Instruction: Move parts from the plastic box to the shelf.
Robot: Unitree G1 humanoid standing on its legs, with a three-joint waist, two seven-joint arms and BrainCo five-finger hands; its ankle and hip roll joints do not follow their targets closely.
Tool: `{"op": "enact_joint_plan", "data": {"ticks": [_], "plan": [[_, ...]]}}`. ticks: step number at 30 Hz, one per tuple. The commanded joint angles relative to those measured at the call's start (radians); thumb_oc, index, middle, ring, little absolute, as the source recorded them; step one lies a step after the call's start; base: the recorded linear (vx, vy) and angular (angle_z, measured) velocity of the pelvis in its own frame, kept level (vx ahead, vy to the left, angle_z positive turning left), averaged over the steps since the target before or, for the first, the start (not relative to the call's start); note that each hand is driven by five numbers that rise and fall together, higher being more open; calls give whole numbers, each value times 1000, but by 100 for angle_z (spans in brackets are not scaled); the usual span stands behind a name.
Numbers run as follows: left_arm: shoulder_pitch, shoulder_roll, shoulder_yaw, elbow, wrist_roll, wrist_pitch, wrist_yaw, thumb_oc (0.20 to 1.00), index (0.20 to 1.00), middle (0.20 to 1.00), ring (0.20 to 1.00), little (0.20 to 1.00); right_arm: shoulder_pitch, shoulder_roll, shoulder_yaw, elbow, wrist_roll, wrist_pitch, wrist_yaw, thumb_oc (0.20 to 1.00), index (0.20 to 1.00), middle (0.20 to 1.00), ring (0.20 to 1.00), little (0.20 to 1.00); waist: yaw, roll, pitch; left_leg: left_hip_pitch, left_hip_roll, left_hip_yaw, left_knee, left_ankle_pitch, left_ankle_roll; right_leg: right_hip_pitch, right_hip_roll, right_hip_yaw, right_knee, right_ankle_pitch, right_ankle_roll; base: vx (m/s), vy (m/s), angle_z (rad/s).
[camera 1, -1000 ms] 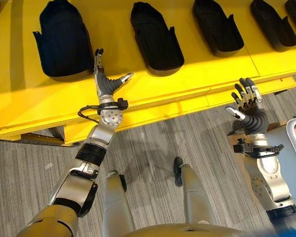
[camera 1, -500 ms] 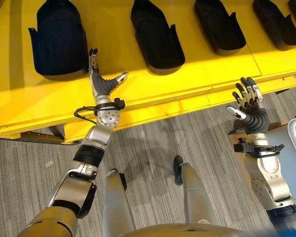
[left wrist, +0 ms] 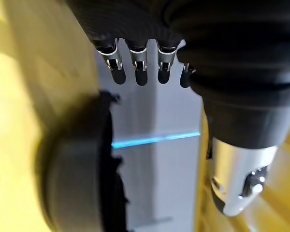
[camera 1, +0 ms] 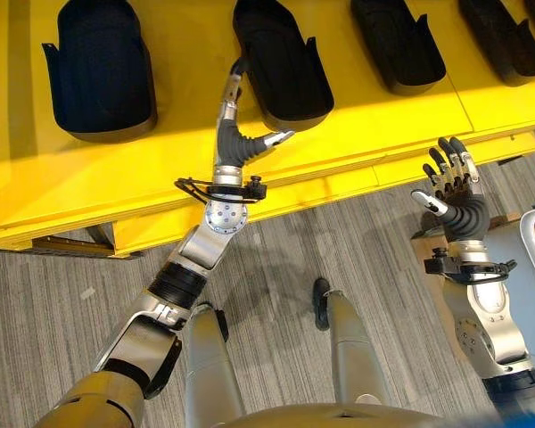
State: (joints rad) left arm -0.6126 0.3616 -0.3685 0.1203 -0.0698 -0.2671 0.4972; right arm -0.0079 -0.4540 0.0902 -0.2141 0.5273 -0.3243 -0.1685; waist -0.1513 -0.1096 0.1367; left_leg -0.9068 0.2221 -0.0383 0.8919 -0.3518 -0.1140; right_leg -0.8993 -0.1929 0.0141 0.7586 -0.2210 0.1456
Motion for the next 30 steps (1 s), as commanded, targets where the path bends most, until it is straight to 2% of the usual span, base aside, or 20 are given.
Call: {"op": "enact_joint_plan", "data": {"ticks": [1,7,12,13,16,19,23,26,28,29,30], "plan": [[-76,-9,-46,-83,-94,-112,-68,1000,1000,1000,1000,1000,-8,-67,-29,-97,12,-81,0,1000,1000,1000,1000,1000,3,29,-25,5,20,-73,-120,170,17,17,-22,22,-19,118,-27,0,0,0],[-20,22,-22,-225,-206,-145,-135,1000,1000,1000,1000,1000,-5,-70,-28,-117,-28,-80,-3,1000,1000,1000,1000,1000,16,34,-10,14,17,-75,-122,170,17,28,-21,21,-16,115,-29,0,0,0],[74,65,35,-316,-249,-158,-174,1000,1000,1000,1000,1000,-1,-71,-32,-127,-82,-78,-3,1000,1000,1000,1000,1000,28,37,-2,21,14,-74,-126,172,16,37,-22,19,-18,114,-30,-5,-6,2],[139,85,76,-368,-297,-174,-203,1000,1000,1000,1000,1000,0,-88,-38,-139,-143,-71,7,1000,1000,1000,1000,1000,37,37,2,23,13,-74,-128,174,15,41,-22,18,-19,115,-30,-13,-14,6],[234,121,129,-434,-327,-187,-252,1000,1000,1000,1000,1000,7,-121,-47,-145,-215,-71,20,1000,1000,1000,1000,1000,46,38,4,31,12,-74,-137,176,13,49,-22,18,-24,115,-31,-7,-5,3],[338,164,181,-486,-336,-189,-301,1000,1000,1000,1000,1000,15,-173,-66,-163,-359,-54,27,1000,1000,1000,1000,1000,55,36,1,39,10,-75,-146,177,13,57,-23,17,-28,114,-28,-3,-9,16],[504,225,255,-557,-405,-207,-413,1000,1000,1000,1000,1000,40,-255,-130,-183,-567,-43,21,1000,1000,1000,1000,1000,69,36,0,51,6,-76,-153,178,12,72,-24,18,-39,114,-23,2,0,5],[578,243,268,-564,-435,-207,-455,1000,1000,1000,1000,1000,46,-297,-144,-175,-670,-43,13,1000,1000,1000,1000,1000,74,34,3,64,6,-73,-158,178,12,83,-28,17,-43,115,-21,7,5,2],[619,273,282,-576,-408,-212,-470,1000,1000,1000,1000,1000,51,-330,-156,-160,-746,-45,1,1000,1000,1000,1000,1000,79,33,6,70,5,-75,-157,175,13,92,-32,17,-41,113,-19,0,0,0],[646,285,283,-582,-424,-206,-486,1000,1000,1000,1000,1000,50,-367,-161,-156,-826,-37,1,1000,1000,1000,1000,1000,83,32,8,75,3,-75,-159,175,14,97,-35,15,-40,111,-19,1,4,5],[647,284,284,-582,-426,-205,-488,1000,1000,1000,1000,1000,49,-367,-159,-155,-828,-37,-2,1000,1000,1000,1000,1000,82,33,8,76,3,-75,-159,175,14,98,-35,14,-40,111,-19,3,11,6]]}}
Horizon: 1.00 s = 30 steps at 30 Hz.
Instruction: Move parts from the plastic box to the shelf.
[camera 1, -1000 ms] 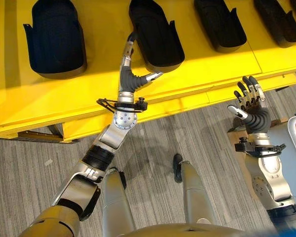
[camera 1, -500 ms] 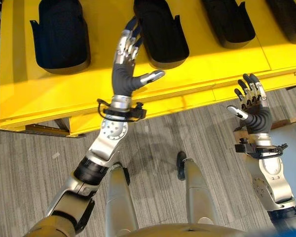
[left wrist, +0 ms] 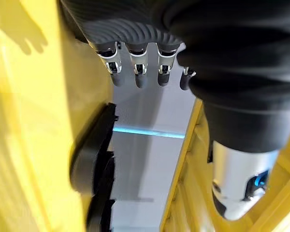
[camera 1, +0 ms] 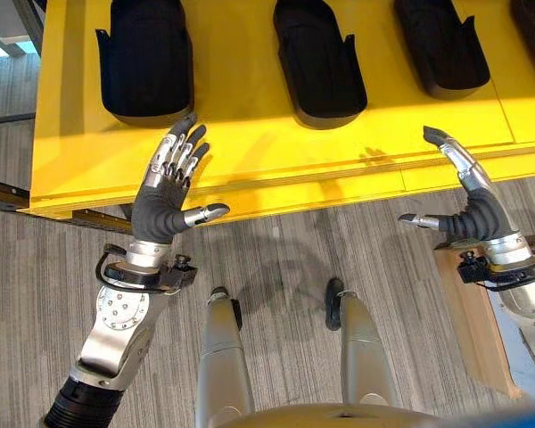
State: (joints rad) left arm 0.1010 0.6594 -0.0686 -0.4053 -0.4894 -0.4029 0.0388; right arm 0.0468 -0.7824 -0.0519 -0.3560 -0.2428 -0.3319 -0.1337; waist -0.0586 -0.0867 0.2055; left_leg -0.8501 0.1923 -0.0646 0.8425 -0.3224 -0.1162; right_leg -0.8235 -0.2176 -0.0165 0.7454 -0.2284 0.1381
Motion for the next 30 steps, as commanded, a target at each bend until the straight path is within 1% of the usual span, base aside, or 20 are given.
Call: {"op": "enact_joint_plan", "data": {"ticks": [1,5,8,12,16,21,24,30], "plan": [[-46,-1,-14,-68,-5,-68,-41,1000,1000,1000,1000,1000,-12,-82,-17,0,-158,-23,-48,1000,1000,1000,1000,1000,-6,8,-59,23,29,-50,-112,146,17,25,-13,46,-27,118,-10,3,8,7],[-35,-7,-16,-69,-1,-57,-42,1000,1000,1000,1000,1000,-36,-104,6,21,-218,-15,-45,1000,1000,1000,1000,1000,-1,6,-56,28,24,-49,-115,148,18,29,-16,44,-25,117,-10,0,7,2],[-30,-23,-22,-55,0,-43,-43,1000,1000,1000,1000,1000,-57,-99,37,43,-235,-9,-36,1000,1000,1000,1000,1000,3,4,-53,27,21,-49,-115,148,21,29,-16,44,-23,115,-12,0,0,0],[-33,-35,-27,-46,16,-45,-36,1000,1000,1000,1000,1000,-99,-93,87,84,-259,-3,-33,1000,1000,1000,1000,1000,9,4,-51,26,18,-51,-108,146,23,27,-17,44,-19,114,-13,0,0,0],[-41,-51,-40,-38,22,-45,-26,1000,1000,1000,1000,1000,-165,-63,151,151,-234,8,-31,1000,1000,1000,1000,1000,18,6,-50,18,14,-52,-102,145,27,20,-17,44,-13,113,-15,0,0,0],[-45,-53,-48,-33,22,-49,-24,1000,1000,1000,1000,1000,-206,-50,182,200,-217,16,-43,1000,1000,1000,1000,1000,23,8,-46,17,12,-53,-104,147,29,20,-18,43,-12,112,-16,0,0,0],[-41,-37,-54,-29,51,-58,-19,1000,1000,1000,1000,1000,-250,-55,194,237,-219,19,-63,1000,1000,1000,1000,1000,31,10,-45,10,9,-54,-103,148,30,16,-18,43,-9,110,-16,0,0,0],[-37,-39,-57,-27,50,-59,-14,1000,1000,1000,1000,1000,-294,-57,218,249,-223,21,-75,1000,1000,1000,1000,1000,37,11,-42,5,7,-52,-100,150,32,13,-18,42,-1,109,-17,0,0,0]]}}
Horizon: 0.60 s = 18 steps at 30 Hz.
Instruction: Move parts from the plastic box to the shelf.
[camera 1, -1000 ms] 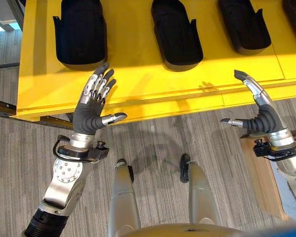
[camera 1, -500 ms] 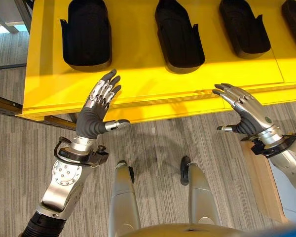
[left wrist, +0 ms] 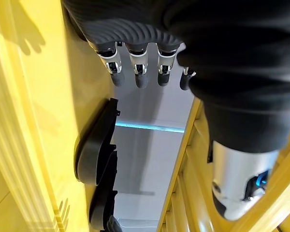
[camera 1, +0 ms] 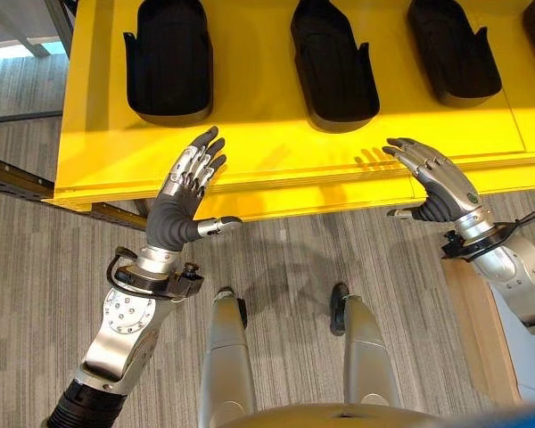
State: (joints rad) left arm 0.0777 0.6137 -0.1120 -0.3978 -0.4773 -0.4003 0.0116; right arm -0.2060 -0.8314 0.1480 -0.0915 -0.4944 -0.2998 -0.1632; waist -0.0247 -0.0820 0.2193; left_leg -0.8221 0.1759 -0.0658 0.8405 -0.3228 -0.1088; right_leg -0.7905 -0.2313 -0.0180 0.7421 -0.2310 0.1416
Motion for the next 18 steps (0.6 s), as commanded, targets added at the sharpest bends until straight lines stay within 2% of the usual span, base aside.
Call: {"op": "enact_joint_plan", "data": {"ticks": [1,18], "plan": [[-13,7,-13,-34,40,-61,14,1000,1000,1000,1000,1000,-46,-10,20,-15,29,-10,-44,1000,1000,1000,1000,1000,4,6,-56,-23,23,-51,-99,150,25,-20,-5,43,2,112,-20,0,0,0],[0,0,-8,-30,45,-60,20,1000,1000,1000,1000,1000,-117,-17,66,24,24,0,-33,1000,1000,1000,1000,1000,18,8,-46,-34,16,-53,-90,150,29,-33,-8,43,16,107,-21,0,0,0]]}}
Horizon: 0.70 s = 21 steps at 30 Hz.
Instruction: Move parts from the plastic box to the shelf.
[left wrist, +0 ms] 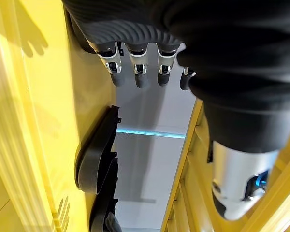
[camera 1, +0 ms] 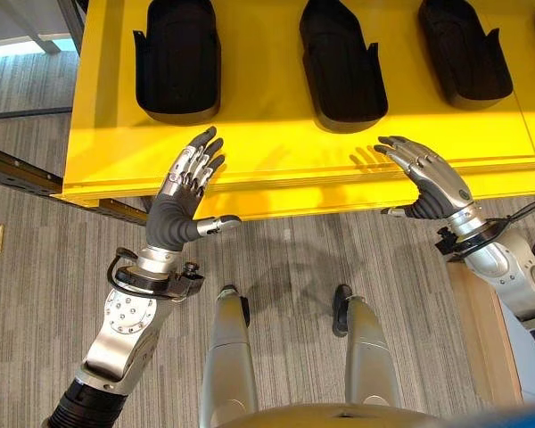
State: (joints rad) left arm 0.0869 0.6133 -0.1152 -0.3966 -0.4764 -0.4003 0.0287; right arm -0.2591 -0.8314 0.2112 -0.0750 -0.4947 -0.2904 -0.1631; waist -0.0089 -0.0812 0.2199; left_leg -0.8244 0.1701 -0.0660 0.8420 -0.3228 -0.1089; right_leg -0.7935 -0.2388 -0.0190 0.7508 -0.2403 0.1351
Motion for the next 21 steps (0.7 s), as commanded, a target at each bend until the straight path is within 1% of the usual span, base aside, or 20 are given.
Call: {"op": "enact_joint_plan", "data": {"ticks": [1,15,17,21], "plan": [[-9,-2,-6,-31,43,-61,3,1000,1000,1000,1000,1000,-72,-17,9,11,26,-9,-32,1000,1000,1000,1000,1000,3,7,-46,-31,21,-52,-92,150,29,-30,-2,43,7,117,-14,0,0,0],[-15,-3,-15,-33,32,-60,-1,1000,1000,1000,1000,1000,-167,-10,87,81,27,4,-24,1000,1000,1000,1000,1000,19,8,-38,-38,15,-55,-88,151,34,-36,-4,41,12,118,-15,1,4,2],[-11,-3,-18,-30,29,-61,1,1000,1000,1000,1000,1000,-192,-5,113,96,23,7,-20,1000,1000,1000,1000,1000,22,7,-36,-42,13,-57,-87,151,35,-38,-5,42,13,116,-16,0,0,0],[-4,-2,-12,-31,29,-60,0,1000,1000,1000,1000,1000,-203,-5,123,108,25,9,-14,1000,1000,1000,1000,1000,25,8,-33,-44,10,-56,-87,152,35,-39,-7,41,15,116,-16,-2,5,3]]}}
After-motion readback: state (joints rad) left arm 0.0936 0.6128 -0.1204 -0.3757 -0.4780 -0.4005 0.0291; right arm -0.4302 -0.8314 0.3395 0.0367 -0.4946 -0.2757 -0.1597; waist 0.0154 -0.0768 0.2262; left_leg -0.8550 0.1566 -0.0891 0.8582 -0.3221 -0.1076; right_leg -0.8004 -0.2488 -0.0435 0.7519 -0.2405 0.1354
